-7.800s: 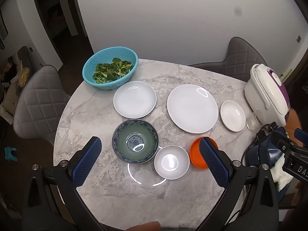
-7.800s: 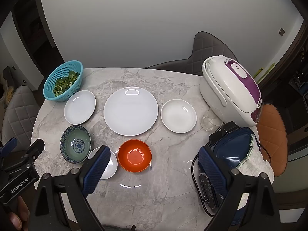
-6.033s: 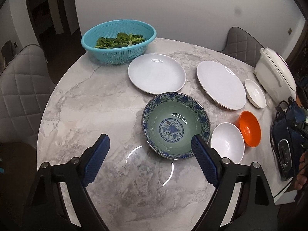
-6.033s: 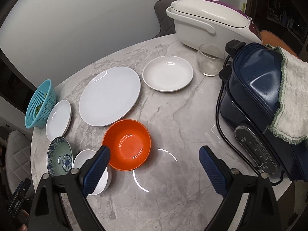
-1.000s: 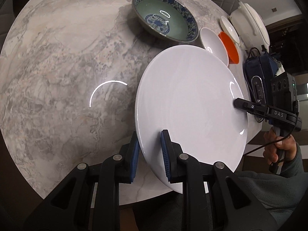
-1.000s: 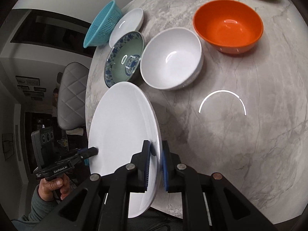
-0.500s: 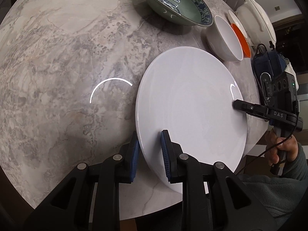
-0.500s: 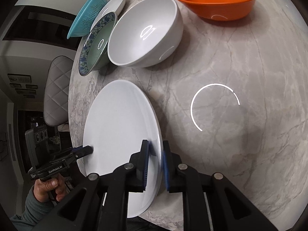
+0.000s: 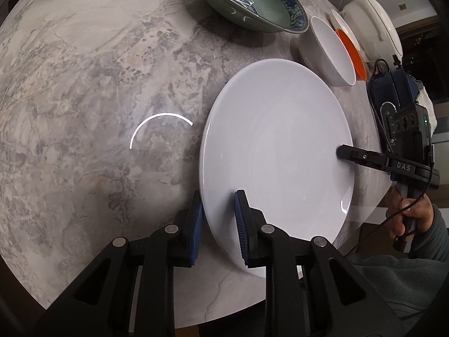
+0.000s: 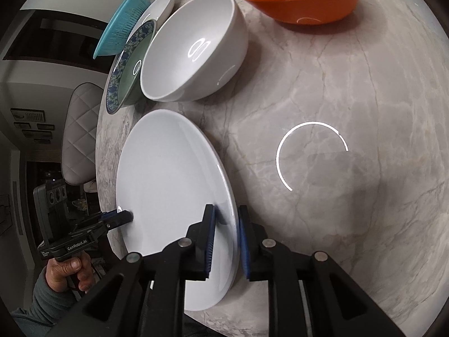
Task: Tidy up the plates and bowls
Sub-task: 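Open both grippers and release the large white plate, then move both grippers to the white plate beside the teal basket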
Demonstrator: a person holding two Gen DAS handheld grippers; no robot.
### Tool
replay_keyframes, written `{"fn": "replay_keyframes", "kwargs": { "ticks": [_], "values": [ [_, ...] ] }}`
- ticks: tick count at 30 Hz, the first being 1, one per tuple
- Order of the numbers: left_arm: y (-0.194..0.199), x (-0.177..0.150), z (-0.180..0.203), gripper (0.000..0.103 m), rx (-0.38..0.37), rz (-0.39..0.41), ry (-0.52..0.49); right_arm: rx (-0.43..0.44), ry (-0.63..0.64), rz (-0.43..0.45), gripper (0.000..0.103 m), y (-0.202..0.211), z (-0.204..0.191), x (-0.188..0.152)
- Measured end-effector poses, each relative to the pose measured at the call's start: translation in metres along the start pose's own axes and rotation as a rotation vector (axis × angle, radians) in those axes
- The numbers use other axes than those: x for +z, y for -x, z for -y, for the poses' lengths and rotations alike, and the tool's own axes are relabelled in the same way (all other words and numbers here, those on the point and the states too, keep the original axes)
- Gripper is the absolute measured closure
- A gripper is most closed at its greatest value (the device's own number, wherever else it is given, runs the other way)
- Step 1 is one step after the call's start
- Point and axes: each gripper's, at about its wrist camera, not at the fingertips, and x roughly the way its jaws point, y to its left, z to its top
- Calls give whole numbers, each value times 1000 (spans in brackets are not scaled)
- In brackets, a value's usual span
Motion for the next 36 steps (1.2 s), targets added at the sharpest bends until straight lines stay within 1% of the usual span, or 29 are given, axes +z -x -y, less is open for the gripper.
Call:
{"fn": "replay_keyframes", "kwargs": {
  "ticks": [5,6,8,9,10,12,14,16,17,18,19,22,23,25,26,28,30,31,34,36],
  "values": [
    [3,0,-7,82,-15,16,14,-11,33,-1,84,-1,-4,1],
    [4,0,-9,81,-17,23,23,-13,39,3,84,1,-2,0],
    [6,-2,-11,71,-24,44,44,-18,51,8,83,1,-4,0],
    [9,-3,-12,57,-27,57,58,-20,58,14,79,1,-4,-1],
    [13,-5,-14,49,-32,77,73,-22,68,22,76,2,-5,-2],
    [23,-9,-18,49,-58,125,115,-31,81,36,58,7,-6,-4],
    [34,-13,-25,42,-92,175,166,-34,73,55,50,14,-2,-7],
    [47,-17,-32,28,-137,246,228,-17,48,82,44,26,6,-10],
    [53,-18,-35,24,-174,282,262,-7,31,98,37,32,10,-12],
    [59,-19,-38,11,-206,319,292,0,12,118,30,40,14,-14],
    [64,-19,-40,0,-223,360,314,9,-10,143,28,48,18,-15],
    [83,-16,-36,0,-244,506,330,50,-69,214,24,72,29,-14],
    [89,-13,-34,0,-247,549,335,61,-80,238,20,80,29,-11],
    [99,-3,-35,0,-268,597,350,99,-83,290,19,96,26,-2],
    [104,3,-35,0,-276,608,364,119,-78,314,19,104,23,4],
    [113,20,-41,0,-287,607,394,162,-68,352,18,116,16,19],
    [125,40,-56,1,-296,577,408,220,-59,376,16,127,8,38],
    [133,48,-64,1,-285,576,421,245,-45,385,16,132,4,49],
    [145,79,-84,1,-259,528,489,285,32,409,15,145,-15,89],
    [151,98,-97,1,-215,543,498,296,81,413,14,153,-26,122]
  ]
}}
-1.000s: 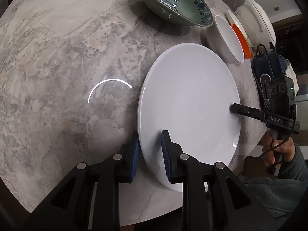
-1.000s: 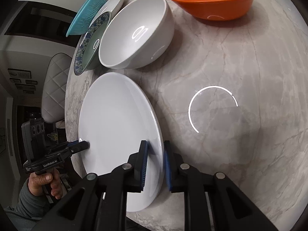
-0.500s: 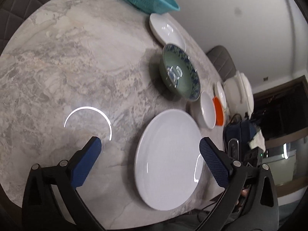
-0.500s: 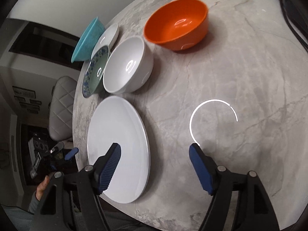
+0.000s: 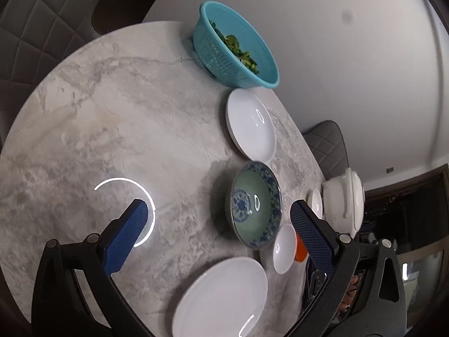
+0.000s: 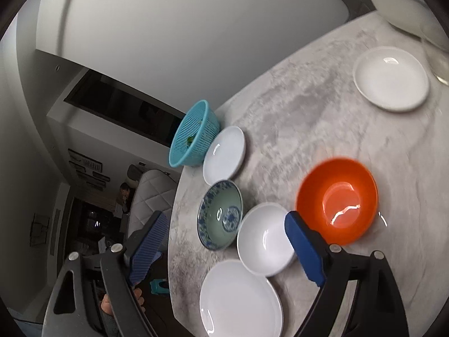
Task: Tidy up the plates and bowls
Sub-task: 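Move both grippers to the white plate beside the teal basket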
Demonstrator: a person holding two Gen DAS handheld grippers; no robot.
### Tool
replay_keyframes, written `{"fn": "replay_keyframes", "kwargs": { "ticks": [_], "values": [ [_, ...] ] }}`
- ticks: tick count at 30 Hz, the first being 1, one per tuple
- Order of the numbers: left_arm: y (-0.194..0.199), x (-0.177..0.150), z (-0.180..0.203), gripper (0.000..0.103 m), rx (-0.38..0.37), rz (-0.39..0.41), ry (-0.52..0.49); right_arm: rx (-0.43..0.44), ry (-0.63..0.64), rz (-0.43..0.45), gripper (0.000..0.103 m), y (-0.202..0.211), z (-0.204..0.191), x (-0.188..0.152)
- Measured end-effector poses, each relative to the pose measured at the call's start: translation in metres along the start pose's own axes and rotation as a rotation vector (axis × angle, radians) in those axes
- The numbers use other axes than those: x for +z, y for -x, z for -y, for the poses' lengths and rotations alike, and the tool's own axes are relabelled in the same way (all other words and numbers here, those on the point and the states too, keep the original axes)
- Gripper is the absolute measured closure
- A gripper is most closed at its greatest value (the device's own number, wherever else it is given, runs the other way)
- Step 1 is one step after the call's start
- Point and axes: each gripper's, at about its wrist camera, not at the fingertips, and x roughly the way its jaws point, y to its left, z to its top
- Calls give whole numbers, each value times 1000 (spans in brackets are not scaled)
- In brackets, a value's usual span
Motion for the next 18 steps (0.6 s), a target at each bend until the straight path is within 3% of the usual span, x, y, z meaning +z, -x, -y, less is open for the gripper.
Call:
{"fn": "replay_keyframes", "kwargs": {
  "ticks": [4,9,12,16,18],
  "values": [
    [-26,44,8,1,36,-21,-68,56,67,-20,11,-28,-5,68],
    [-81,81,20,1,-14,-90,-160,100,81,-149,11,-101,3,132],
    [-108,101,23,1,8,-101,-173,75,24,-219,11,-149,22,153],
    [-144,130,25,1,92,-178,-141,85,-100,-289,13,-199,55,164],
    [-158,140,28,2,142,-205,-159,91,-98,-326,16,-218,61,164]
  ]
}}
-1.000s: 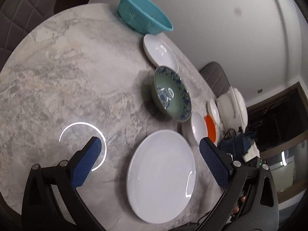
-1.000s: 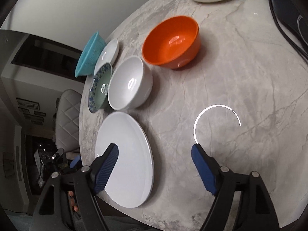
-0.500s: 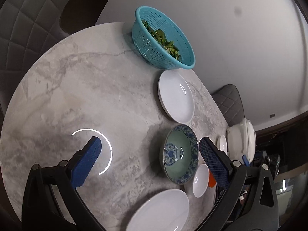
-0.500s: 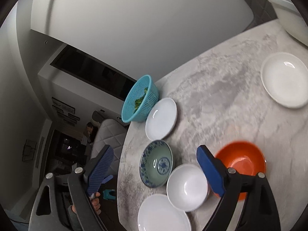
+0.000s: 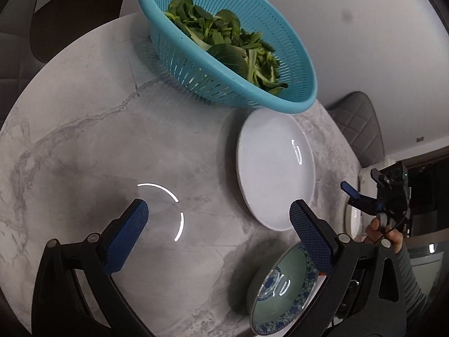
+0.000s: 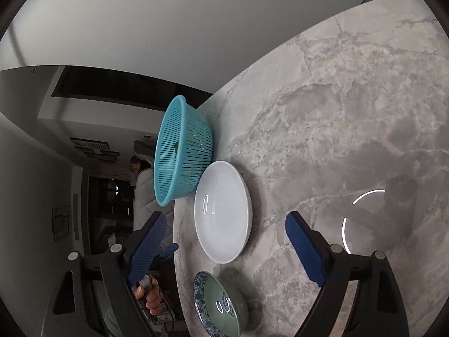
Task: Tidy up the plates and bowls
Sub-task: 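Move both grippers to the white plate beside the teal basket, then grip the white plate rims with both grippers and lift it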
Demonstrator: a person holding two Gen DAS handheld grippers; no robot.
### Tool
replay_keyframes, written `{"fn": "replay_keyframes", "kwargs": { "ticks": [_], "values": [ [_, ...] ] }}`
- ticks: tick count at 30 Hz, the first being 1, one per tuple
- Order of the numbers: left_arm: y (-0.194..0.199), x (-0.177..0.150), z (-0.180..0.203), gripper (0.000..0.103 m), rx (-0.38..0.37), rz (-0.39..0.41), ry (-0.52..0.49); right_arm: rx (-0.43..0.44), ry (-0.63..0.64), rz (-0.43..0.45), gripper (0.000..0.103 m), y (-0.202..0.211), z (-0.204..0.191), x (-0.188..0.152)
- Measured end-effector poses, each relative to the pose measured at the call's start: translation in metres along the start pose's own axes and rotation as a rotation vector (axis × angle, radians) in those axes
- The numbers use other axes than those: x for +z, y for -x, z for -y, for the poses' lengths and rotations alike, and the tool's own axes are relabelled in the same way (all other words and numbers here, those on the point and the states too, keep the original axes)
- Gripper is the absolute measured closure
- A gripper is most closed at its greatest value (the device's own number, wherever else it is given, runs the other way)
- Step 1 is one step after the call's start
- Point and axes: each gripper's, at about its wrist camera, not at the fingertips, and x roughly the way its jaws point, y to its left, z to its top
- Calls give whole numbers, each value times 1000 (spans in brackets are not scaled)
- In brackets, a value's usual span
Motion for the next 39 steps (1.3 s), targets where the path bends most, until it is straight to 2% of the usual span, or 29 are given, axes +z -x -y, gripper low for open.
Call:
{"fn": "replay_keyframes", "kwargs": {
  "ticks": [2,6,10,17,23,27,33,35,36,37,39],
  "values": [
    [-12,8,2,3,-20,-21,-14,-22,14,-49,18,-17,5,6],
    [-33,18,9,4,-26,-61,-29,-29,27,-143,34,-46,9,9],
    [-47,23,18,8,-37,-83,-54,-15,29,-213,40,-70,11,12],
    [-61,34,23,17,-45,-123,-72,-24,31,-257,41,-90,12,17],
    [-67,31,32,25,-54,-136,-98,-55,46,-285,49,-108,7,20],
    [-70,32,39,43,-59,-147,-122,-61,49,-288,53,-112,7,23],
    [-73,32,42,47,-58,-146,-120,-77,64,-305,58,-120,2,26],
    [-75,32,45,61,-60,-153,-117,-85,74,-310,60,-123,1,26],
    [-77,31,47,74,-53,-161,-116,-87,79,-311,64,-122,1,26],
    [-78,31,45,79,-36,-169,-114,-94,86,-310,66,-123,0,25],
    [-80,29,45,82,-29,-171,-108,-108,97,-320,78,-124,1,24]
  ]
}}
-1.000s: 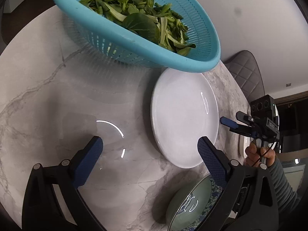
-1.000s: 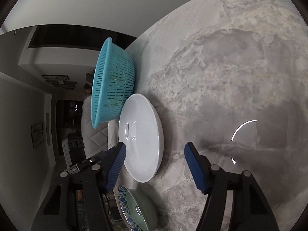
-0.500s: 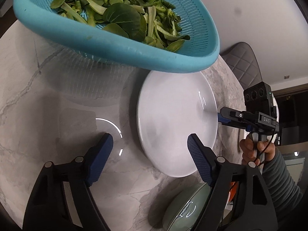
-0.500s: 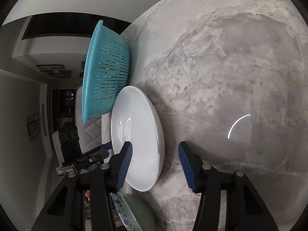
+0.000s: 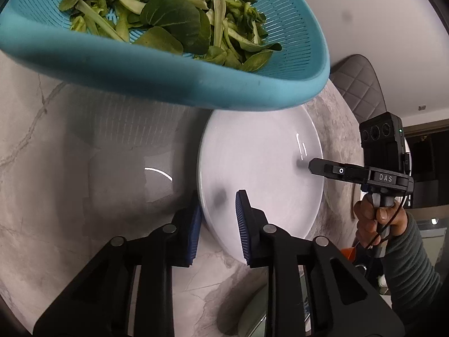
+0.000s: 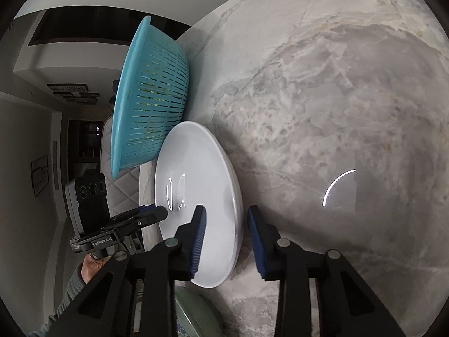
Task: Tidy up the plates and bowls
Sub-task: 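Grip the white plate rims with both grippers and lift it, then carry the white plate with both grippers and lower it onto the large plate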
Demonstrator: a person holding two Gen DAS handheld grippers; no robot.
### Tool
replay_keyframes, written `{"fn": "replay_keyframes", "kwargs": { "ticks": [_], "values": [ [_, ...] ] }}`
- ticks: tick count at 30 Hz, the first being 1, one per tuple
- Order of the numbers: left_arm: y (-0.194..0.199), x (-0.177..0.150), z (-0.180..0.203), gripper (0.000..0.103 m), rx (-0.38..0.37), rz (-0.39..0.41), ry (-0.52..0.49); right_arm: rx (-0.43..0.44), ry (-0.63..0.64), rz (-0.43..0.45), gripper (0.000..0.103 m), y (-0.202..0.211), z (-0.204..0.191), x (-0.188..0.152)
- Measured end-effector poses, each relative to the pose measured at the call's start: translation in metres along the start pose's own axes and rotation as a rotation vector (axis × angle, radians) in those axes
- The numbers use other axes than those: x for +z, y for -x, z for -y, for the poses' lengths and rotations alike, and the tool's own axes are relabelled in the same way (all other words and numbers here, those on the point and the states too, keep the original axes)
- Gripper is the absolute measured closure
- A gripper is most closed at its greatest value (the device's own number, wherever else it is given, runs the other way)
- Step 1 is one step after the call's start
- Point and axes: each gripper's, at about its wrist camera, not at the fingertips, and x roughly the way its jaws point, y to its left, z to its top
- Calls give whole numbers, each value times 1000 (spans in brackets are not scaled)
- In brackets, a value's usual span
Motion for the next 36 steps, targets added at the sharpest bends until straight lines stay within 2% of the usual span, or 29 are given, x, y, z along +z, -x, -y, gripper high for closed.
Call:
{"fn": "replay_keyframes", "kwargs": {
  "ticks": [3,6,13,23,30,36],
  "values": [
    [2,0,-4,86,5,2,20,-42,8,-6,90,-2,-1,0],
    [2,-2,-2,88,16,-1,16,-49,-7,-7,93,0,3,-2],
    [-5,-2,8,89,29,-12,22,-93,-2,20,94,3,0,-5],
    [-1,2,24,89,31,-14,-28,-113,-23,62,94,21,2,-9],
    [17,-3,29,89,20,-5,-60,-121,2,99,94,42,-11,-21],
    [47,-11,39,89,7,25,-87,-121,20,132,94,61,-30,-40]
  ]
}}
